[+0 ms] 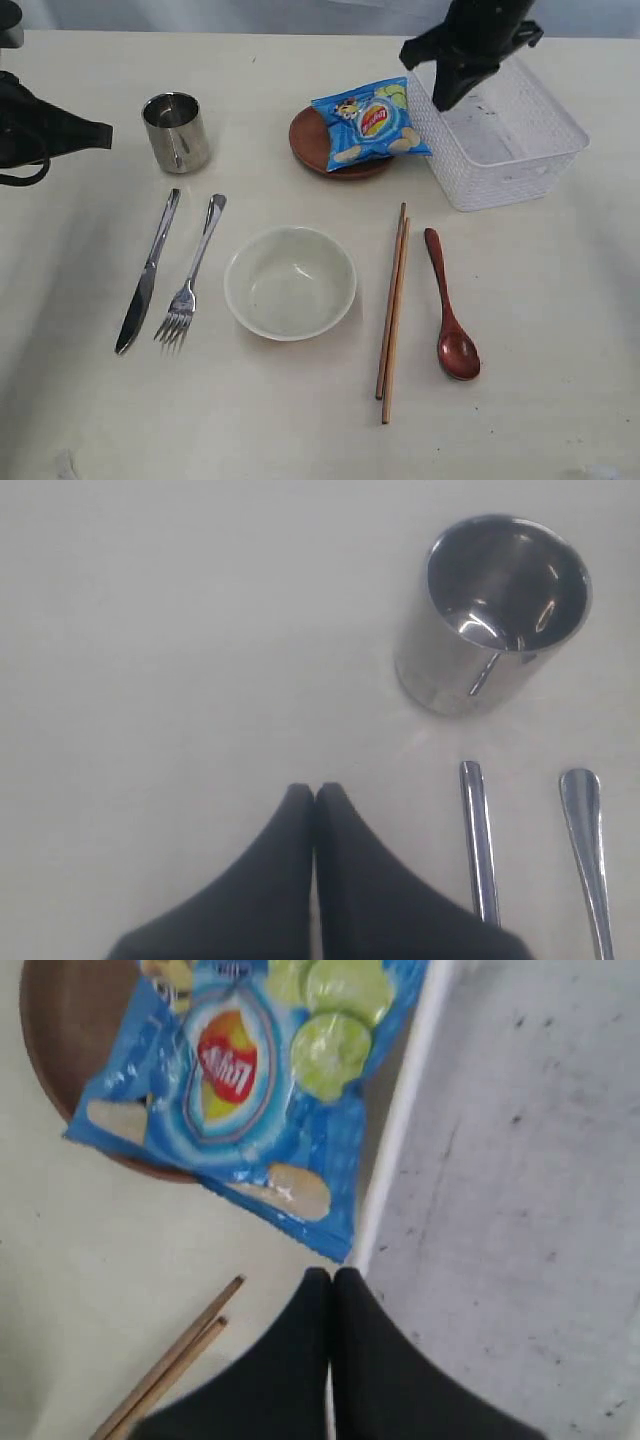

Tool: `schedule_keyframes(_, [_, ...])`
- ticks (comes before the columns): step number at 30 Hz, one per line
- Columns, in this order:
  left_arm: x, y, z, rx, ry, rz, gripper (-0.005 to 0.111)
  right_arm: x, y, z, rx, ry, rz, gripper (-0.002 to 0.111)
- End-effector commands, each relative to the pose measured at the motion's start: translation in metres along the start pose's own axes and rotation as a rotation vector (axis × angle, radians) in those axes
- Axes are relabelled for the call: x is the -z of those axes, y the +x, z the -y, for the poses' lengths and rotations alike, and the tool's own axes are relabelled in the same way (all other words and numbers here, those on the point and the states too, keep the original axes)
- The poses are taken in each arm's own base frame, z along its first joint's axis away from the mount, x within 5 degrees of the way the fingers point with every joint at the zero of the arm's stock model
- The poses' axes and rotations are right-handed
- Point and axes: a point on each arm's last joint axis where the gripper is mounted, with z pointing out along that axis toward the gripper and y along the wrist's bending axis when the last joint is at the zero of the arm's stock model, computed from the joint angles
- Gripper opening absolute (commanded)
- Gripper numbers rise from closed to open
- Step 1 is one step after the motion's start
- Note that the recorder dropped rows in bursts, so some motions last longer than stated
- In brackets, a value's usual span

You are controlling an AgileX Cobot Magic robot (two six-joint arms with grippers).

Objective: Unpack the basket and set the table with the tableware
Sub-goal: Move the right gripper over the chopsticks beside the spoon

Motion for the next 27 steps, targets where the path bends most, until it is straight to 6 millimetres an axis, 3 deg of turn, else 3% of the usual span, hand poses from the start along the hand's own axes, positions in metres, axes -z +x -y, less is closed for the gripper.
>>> schedule_keyframes(1, [0.0, 0.003, -0.001, 0.019, -0.007, -0.018, 0.0, -0.011, 0.002, -0.004, 0.028, 0.013, 0.028, -0.001])
schedule_keyframes(8, [-0.001, 0.005, -0.001, 0.018, -0.005, -0.019, 0.0, -0.012, -0.003, -0.007, 0.021, -0.004, 0.082, -0.001])
schedule_keyframes(11, [-0.001, 0.005, -0.001, 0.018, -0.005, -0.019, 0.0, 0.001, -0.004, -0.008, 0.031, 0.017, 0.117, -0.001])
schedule_keyframes(15, [-0.001, 0.004, -0.001, 0.018, 0.0, -0.011, 0.0, 0.032, -0.001, -0.014, 0.047, 0.039, 0.173, -0.001])
schedule_keyframes(18, [-0.001, 0.003, 0.0, 0.018, 0.004, -0.004, 0.0, 0.057, 0.01, -0.017, 0.041, 0.067, 0.157, -0.001])
schedule_keyframes(22, [-0.001, 0.003, 0.0, 0.017, 0.004, -0.004, 0.0, 0.075, 0.024, -0.023, -0.017, 0.058, 0.122, -0.001])
schedule_keyframes(27, [-0.001, 0.004, -0.001, 0.017, -0.003, -0.015, 0.0, 0.062, 0.056, -0.03, -0.121, 0.034, 0.038, -0.001])
